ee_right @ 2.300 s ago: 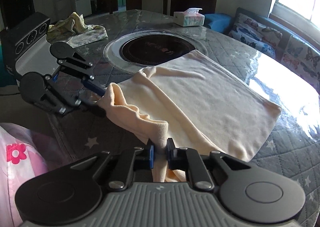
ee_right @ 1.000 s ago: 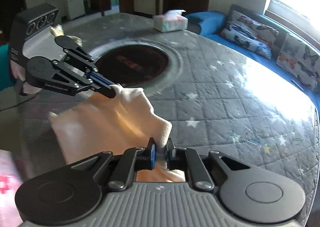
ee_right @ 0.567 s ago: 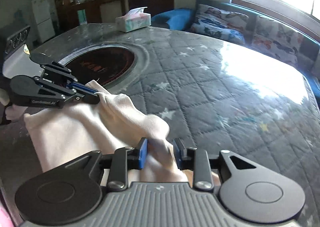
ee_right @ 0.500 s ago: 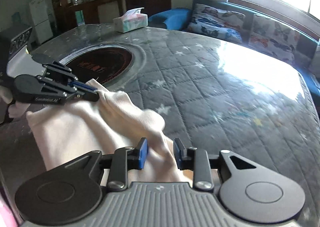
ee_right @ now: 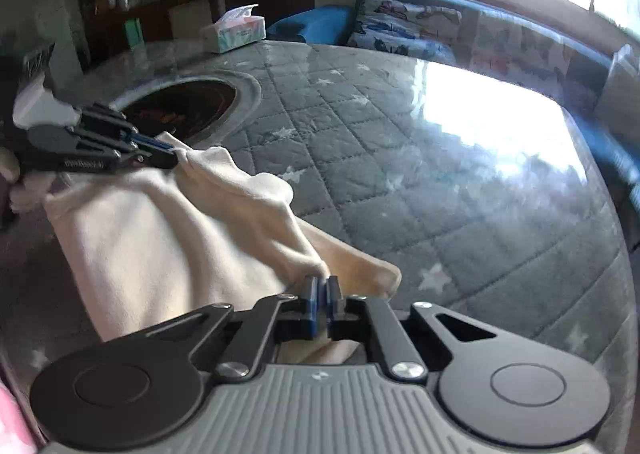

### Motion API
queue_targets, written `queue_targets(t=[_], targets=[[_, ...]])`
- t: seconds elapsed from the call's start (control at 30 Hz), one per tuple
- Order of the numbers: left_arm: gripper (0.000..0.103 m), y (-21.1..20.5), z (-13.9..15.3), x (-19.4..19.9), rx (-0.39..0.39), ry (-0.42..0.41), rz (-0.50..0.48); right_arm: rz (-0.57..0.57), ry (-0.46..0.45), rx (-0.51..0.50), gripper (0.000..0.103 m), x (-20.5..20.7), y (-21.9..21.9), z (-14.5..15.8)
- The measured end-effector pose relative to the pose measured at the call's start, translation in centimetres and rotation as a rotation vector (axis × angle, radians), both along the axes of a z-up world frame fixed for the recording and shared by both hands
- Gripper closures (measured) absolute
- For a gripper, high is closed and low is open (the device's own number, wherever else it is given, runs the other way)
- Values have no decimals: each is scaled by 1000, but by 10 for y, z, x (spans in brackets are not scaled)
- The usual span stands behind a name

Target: Fold clothes

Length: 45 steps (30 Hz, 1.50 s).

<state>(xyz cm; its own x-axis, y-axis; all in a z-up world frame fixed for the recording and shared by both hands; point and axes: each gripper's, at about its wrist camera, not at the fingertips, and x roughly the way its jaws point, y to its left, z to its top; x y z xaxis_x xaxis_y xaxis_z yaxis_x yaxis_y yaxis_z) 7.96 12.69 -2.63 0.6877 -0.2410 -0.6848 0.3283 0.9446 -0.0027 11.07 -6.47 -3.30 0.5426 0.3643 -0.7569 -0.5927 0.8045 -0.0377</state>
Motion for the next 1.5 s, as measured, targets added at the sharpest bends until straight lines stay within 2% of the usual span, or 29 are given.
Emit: queue_targets(t=[0.1, 0.23, 0.3, 0.33, 0.5, 0.67, 0.77, 0.9, 1.0, 1.13, 1.3, 1.43, 1.5], targets=[[96, 1, -1, 0, -10, 3, 13, -16, -66, -50, 102, 2, 4, 7], [91, 4, 0, 1, -21, 8, 33, -48, -20, -58, 101, 14, 1, -8], [81, 7, 2, 2, -14, 7, 48, -37, -27, -42, 99, 12, 3, -3], [80, 8, 3, 2, -7, 1, 59, -29, -31, -29, 95, 11, 5, 3], [82, 13, 18, -6, -17, -43, 95, 89, -38, 43, 94, 9, 30, 24], [83, -8, 35, -40, -56, -78, -15, 221, -22, 16, 94, 15, 69, 15], [83, -25, 32, -57, -76, -52, -89, 228, -6, -10, 94, 23, 81, 2], [83, -38, 16, -66, -80, -4, -132, 204, 2, -12, 94, 31, 85, -7], [83, -38, 8, -68, -89, 20, -118, 198, 0, 9, 93, 33, 84, 0], [83, -34, 10, -70, -113, 7, -81, 269, 5, 34, 93, 28, 99, 12], [83, -31, 6, -75, -132, 25, -47, 299, 20, 3, 93, 40, 129, -4], [82, -24, 8, -85, -154, 24, -35, 277, 23, 1, 83, 47, 132, -6], [82, -17, 13, -85, -173, 21, -20, 271, 20, 10, 83, 48, 129, -2]])
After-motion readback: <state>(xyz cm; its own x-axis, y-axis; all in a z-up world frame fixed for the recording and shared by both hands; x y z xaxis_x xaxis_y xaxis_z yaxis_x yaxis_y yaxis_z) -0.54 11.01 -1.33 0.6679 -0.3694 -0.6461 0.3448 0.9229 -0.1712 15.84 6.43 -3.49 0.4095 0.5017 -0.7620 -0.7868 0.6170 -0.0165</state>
